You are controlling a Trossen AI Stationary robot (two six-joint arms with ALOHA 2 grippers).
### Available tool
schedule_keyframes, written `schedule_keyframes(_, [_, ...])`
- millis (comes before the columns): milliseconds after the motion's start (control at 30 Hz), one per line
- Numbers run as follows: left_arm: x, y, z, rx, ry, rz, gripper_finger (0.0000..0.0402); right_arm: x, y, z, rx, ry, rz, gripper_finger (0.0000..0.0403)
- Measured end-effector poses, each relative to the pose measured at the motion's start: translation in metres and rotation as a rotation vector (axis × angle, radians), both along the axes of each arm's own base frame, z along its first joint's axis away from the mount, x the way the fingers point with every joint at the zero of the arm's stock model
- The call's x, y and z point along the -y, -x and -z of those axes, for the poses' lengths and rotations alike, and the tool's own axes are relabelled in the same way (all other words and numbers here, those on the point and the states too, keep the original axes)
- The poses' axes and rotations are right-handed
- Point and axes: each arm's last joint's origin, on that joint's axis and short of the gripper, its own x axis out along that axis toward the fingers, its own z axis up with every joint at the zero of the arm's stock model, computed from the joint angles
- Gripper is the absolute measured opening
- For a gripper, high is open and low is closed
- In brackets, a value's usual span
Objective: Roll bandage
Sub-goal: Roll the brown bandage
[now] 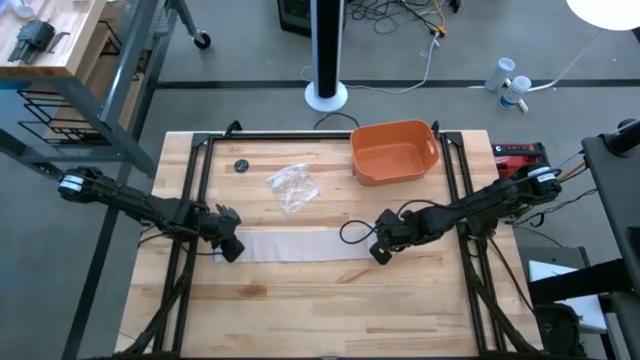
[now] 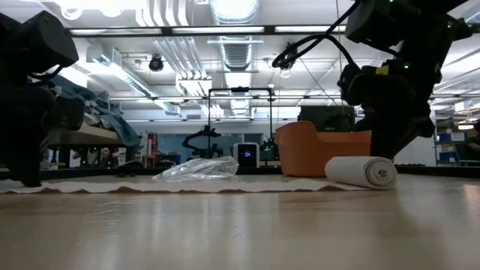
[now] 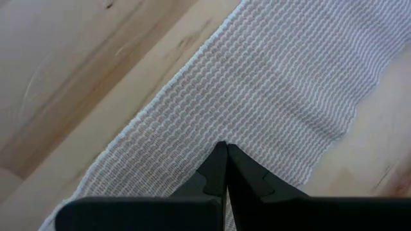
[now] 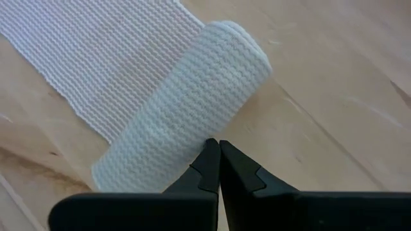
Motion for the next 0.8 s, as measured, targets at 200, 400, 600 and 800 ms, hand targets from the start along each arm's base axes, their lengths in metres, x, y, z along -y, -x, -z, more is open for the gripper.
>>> schedule_keyframes(200, [0.000, 0.000, 0.000, 0.003, -0.004, -0.002, 0.0000, -0.002, -0.007, 0.007, 0.009, -0.003, -0.012, 0.0000])
schedule_keyframes(400, [0.000, 0.000, 0.000, 0.004, 0.001, -0.011, 0.0000, -0.002, -0.010, 0.002, 0.030, 0.000, -0.015, 0.0000])
schedule_keyframes(600, [0.000, 0.000, 0.000, -0.007, 0.033, -0.035, 0.0000, -0.003, -0.017, -0.007, 0.079, 0.004, -0.035, 0.0000])
schedule_keyframes(800, [0.001, 0.000, 0.000, -0.011, 0.048, -0.040, 0.0000, -0.004, -0.022, -0.009, 0.102, 0.011, -0.041, 0.0000])
